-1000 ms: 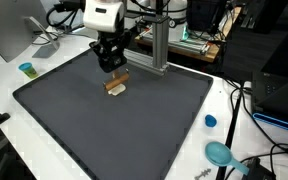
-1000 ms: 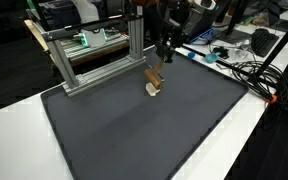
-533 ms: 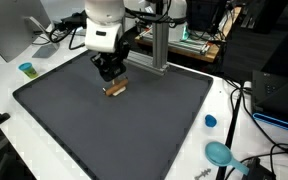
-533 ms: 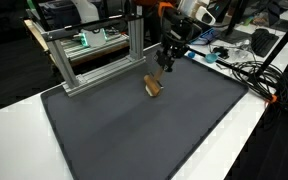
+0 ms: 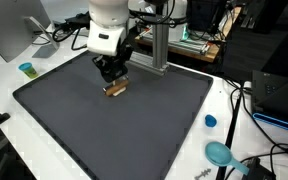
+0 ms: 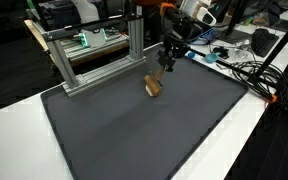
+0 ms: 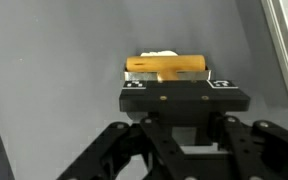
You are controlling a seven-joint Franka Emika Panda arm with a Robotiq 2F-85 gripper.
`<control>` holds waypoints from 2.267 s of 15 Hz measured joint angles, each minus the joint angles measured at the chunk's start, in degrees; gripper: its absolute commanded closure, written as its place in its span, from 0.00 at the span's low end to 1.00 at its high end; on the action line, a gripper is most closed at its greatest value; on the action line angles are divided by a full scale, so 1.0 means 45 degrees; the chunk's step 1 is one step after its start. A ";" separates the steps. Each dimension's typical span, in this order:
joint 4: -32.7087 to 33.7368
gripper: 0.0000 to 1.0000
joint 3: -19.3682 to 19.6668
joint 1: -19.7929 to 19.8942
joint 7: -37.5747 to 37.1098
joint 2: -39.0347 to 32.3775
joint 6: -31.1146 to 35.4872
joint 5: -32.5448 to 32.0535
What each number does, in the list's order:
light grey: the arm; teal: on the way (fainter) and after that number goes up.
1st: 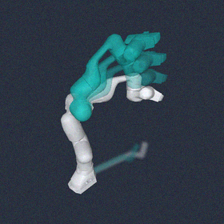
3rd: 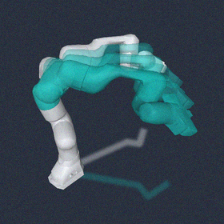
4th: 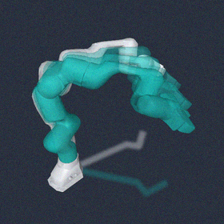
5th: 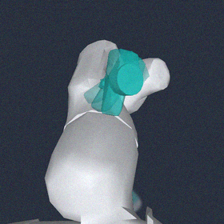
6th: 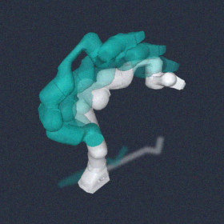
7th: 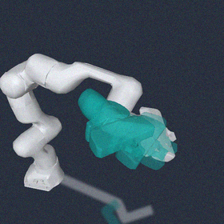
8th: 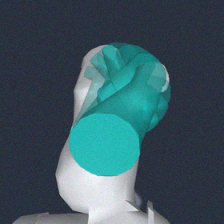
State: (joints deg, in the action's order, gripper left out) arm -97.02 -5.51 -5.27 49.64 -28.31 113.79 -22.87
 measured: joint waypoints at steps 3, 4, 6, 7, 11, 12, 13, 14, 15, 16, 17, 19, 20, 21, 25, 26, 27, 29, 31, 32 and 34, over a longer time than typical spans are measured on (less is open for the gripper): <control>-0.0001 0.78 0.0073 -0.0149 -0.1084 -0.0043 -0.0014 -0.0186; 0.0000 0.78 0.0079 -0.0169 -0.1364 -0.0053 -0.0030 -0.0225; 0.0003 0.78 0.0092 -0.0190 -0.1840 -0.0070 -0.0061 -0.0270; 0.0016 0.78 0.0094 -0.0191 -0.1996 -0.0086 -0.0092 -0.0285; 0.0378 0.78 0.0098 -0.0187 -0.2100 -0.0343 -0.0558 -0.0294; 0.0492 0.78 0.0101 -0.0184 -0.2098 -0.0424 -0.0690 -0.0294; 0.0633 0.78 0.0104 -0.0182 -0.2098 -0.0517 -0.0829 -0.0294; 0.0745 0.78 0.0106 -0.0181 -0.2098 -0.0595 -0.0943 -0.0294; 0.0862 0.78 0.0107 -0.0181 -0.2098 -0.0676 -0.1054 -0.0294; 0.0966 0.78 0.0110 -0.0181 -0.2100 -0.0745 -0.1158 -0.0294; 0.1073 0.78 0.0116 -0.0181 -0.2111 -0.0822 -0.1275 -0.0294; 0.1292 0.78 0.0146 -0.0181 -0.2145 -0.0976 -0.1509 -0.0295; 0.1366 0.78 0.0174 -0.0181 -0.2164 -0.1040 -0.1620 -0.0295; 0.1424 0.78 0.0216 -0.0180 -0.2176 -0.1104 -0.1737 -0.0296; 0.1481 0.78 0.0462 -0.0132 -0.2302 -0.1443 -0.2194 -0.0422; 0.1485 0.78 0.0462 -0.0134 -0.2399 -0.1442 -0.2200 -0.0433; 0.1477 0.78 0.0454 -0.0149 -0.2473 -0.1411 -0.2198 -0.0449; 0.1382 0.78 0.0386 -0.0206 -0.2633 -0.1255 -0.2144 -0.0449; 0.1155 0.78 0.0255 -0.0331 -0.2732 -0.0881 -0.2139 -0.0452; 0.1045 0.78 0.0184 -0.0427 -0.2767 -0.0654 -0.2140 -0.0453; 0.0930 0.78 0.0041 -0.0609 -0.2833 -0.0351 -0.2140 -0.0453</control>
State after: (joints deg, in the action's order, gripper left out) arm -92.84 -5.33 -8.01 36.89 -29.89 104.16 -24.91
